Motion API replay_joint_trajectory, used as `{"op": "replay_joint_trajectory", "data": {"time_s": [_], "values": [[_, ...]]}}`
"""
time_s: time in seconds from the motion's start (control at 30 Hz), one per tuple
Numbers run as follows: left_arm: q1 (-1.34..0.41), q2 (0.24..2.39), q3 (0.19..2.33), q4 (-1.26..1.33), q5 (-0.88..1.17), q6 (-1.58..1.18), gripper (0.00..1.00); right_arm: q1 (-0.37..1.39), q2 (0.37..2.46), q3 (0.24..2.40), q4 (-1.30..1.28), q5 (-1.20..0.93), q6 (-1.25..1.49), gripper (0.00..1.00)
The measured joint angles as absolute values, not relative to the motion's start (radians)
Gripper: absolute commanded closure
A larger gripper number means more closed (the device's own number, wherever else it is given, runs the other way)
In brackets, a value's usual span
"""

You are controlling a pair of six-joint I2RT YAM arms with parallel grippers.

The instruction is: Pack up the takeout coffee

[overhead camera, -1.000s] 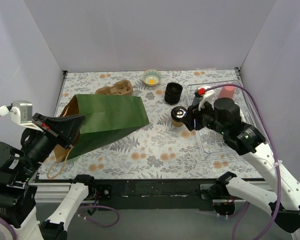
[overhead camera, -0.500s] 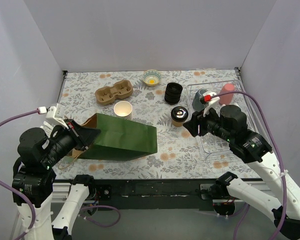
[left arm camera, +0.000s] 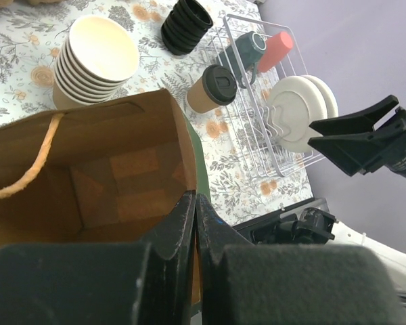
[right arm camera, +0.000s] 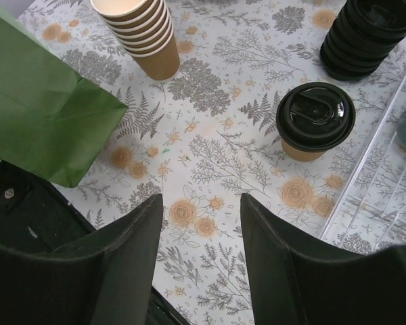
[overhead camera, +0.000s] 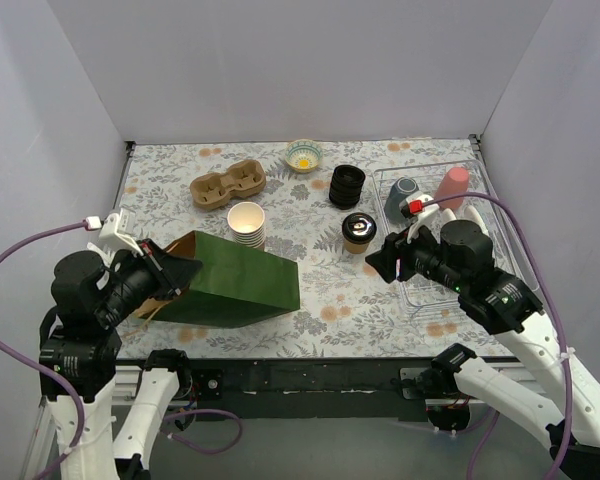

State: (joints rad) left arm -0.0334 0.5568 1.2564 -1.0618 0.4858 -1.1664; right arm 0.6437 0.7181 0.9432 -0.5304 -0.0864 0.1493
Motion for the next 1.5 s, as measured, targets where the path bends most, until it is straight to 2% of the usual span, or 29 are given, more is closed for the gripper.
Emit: {"op": "replay_joint_trajectory", "data": {"time_s": [0.27,0.33,0.43,0.5,0.7,1.17,1.5], "values": [[-0.008,0.610,1.221,-1.053,0.488,-1.191,1.00,0.644,0.716,0.859,-0.459,-0.160,0.220,0.43],[-0.008,0.611,1.212,-1.052,0.498,-1.197,0.97,0.644,0.717,0.827,-0.434,-0.182,0.250,0.43],[0.006,0.608,1.205,-1.047,0.522,-1.205,0.86,0.644,0.717,0.784,-0.407,-0.201,0.282,0.43],[0.019,0.608,1.205,-1.042,0.538,-1.212,0.75,0.644,0.718,0.759,-0.395,-0.210,0.295,0.43],[0.024,0.610,1.206,-0.994,0.613,-1.246,0.57,0.644,0.706,0.722,-0.376,-0.221,0.314,0.43],[0.025,0.623,1.169,-0.883,0.726,-1.316,0.55,0.644,0.671,0.680,-0.333,-0.246,0.349,0.43],[0.025,0.642,1.123,-0.809,0.745,-1.346,0.59,0.644,0.669,0.680,-0.333,-0.242,0.349,0.43]]}}
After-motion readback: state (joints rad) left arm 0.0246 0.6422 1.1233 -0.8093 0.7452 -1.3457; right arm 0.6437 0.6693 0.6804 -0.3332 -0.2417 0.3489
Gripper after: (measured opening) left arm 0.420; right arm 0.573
